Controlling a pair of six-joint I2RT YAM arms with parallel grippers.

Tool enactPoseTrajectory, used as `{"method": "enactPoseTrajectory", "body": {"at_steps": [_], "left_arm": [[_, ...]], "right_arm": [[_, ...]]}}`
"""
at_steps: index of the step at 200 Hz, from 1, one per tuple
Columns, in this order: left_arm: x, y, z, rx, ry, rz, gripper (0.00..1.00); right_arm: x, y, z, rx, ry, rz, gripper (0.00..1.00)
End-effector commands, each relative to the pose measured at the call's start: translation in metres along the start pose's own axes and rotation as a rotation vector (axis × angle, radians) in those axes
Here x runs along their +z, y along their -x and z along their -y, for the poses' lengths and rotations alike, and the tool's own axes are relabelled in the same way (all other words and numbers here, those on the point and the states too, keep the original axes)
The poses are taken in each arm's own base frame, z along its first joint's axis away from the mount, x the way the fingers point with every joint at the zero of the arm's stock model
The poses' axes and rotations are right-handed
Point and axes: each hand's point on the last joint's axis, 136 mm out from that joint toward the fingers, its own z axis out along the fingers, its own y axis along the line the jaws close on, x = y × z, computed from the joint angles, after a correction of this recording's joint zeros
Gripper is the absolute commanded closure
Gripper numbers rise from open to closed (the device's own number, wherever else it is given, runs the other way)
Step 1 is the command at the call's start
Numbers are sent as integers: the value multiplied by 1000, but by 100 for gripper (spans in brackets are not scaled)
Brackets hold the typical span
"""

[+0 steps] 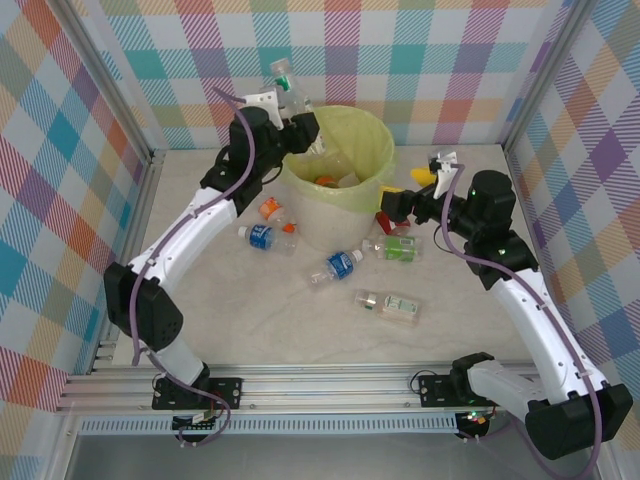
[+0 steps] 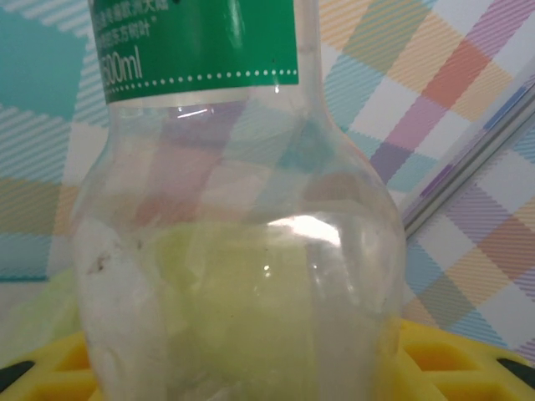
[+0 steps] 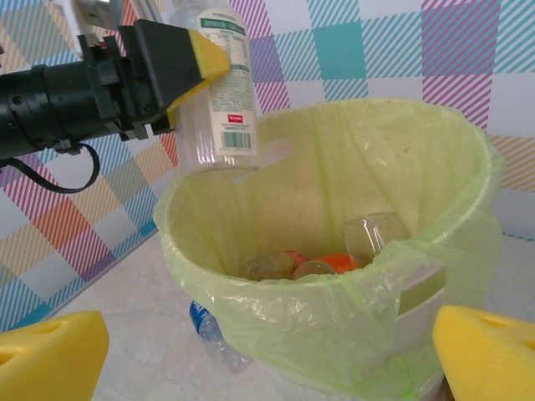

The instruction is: Put the plastic bottles in the bin

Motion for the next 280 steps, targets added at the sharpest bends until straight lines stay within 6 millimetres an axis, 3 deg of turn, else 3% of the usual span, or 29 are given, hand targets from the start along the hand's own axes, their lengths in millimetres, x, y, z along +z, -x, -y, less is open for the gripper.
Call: {"method": "enactPoseTrajectory", "body": {"at_steps": [1, 17, 31, 63, 140, 168, 219, 280], "left_arm": [[9, -16, 21, -58, -58, -108, 53], [18, -28, 25, -90, -49, -182, 43], [22, -51, 27, -105, -35, -289, 30], [17, -61, 48, -73, -69, -312, 11], [1, -63, 77, -22, -150, -315, 2], [-10, -60, 82, -10, -176, -280, 0], [-31, -46, 95, -5, -241, -253, 0], [-46, -35, 96, -35, -263, -180, 0]], "right_arm": [[0, 8, -2, -21, 4, 26, 0], [0, 7, -1, -19, 0, 21, 0], [-1, 5, 1, -20, -12, 16, 0], [-4, -1, 6, -25, -49, 4, 0], [-5, -9, 13, 2, -83, -5, 0], [-6, -19, 27, 48, -161, -33, 0], [-9, -62, 46, 150, -255, -134, 0], [-19, -119, 18, 52, -88, -368, 0]]}}
